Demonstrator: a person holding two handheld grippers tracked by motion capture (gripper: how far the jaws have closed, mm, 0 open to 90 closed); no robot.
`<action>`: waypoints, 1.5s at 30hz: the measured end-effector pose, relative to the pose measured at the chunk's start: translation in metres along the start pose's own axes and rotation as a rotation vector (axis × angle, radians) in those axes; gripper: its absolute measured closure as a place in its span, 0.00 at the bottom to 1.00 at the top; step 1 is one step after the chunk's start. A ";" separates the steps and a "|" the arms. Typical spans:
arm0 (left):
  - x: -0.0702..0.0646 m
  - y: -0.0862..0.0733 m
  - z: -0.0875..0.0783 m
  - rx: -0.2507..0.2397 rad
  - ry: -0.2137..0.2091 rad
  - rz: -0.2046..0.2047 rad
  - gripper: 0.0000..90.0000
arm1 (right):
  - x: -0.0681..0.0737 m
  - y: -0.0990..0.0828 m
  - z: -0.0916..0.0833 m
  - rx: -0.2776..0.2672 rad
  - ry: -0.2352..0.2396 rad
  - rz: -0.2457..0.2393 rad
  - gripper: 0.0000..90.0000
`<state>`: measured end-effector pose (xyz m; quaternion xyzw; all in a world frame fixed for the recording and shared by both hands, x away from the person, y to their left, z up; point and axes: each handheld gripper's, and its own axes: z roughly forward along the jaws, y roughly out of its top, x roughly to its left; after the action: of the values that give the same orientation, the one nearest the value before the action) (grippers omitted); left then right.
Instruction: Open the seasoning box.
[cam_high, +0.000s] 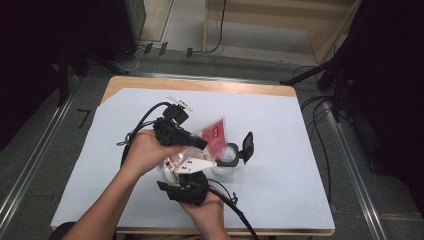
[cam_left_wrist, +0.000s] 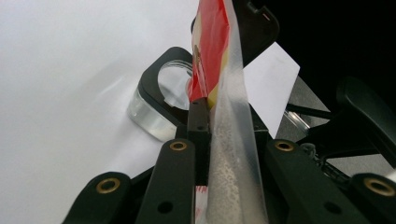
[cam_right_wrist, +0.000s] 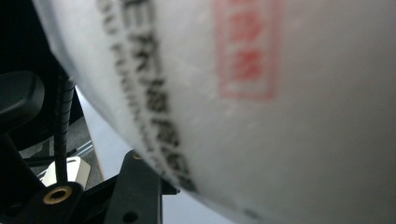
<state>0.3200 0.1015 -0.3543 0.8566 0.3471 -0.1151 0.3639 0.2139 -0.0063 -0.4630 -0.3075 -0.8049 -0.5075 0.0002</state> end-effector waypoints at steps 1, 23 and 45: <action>0.000 0.003 0.000 0.012 0.000 -0.003 0.89 | 0.000 0.001 -0.001 0.003 0.001 -0.001 0.67; -0.003 0.009 -0.004 -0.010 -0.025 -0.001 0.75 | -0.007 0.009 -0.007 -0.045 0.018 0.069 0.67; -0.006 0.009 -0.008 -0.024 0.021 -0.015 0.82 | 0.002 0.015 -0.005 -0.025 -0.020 0.026 0.68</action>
<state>0.3212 0.0998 -0.3409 0.8507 0.3587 -0.1047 0.3697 0.2183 -0.0051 -0.4474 -0.3230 -0.7943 -0.5146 -0.0052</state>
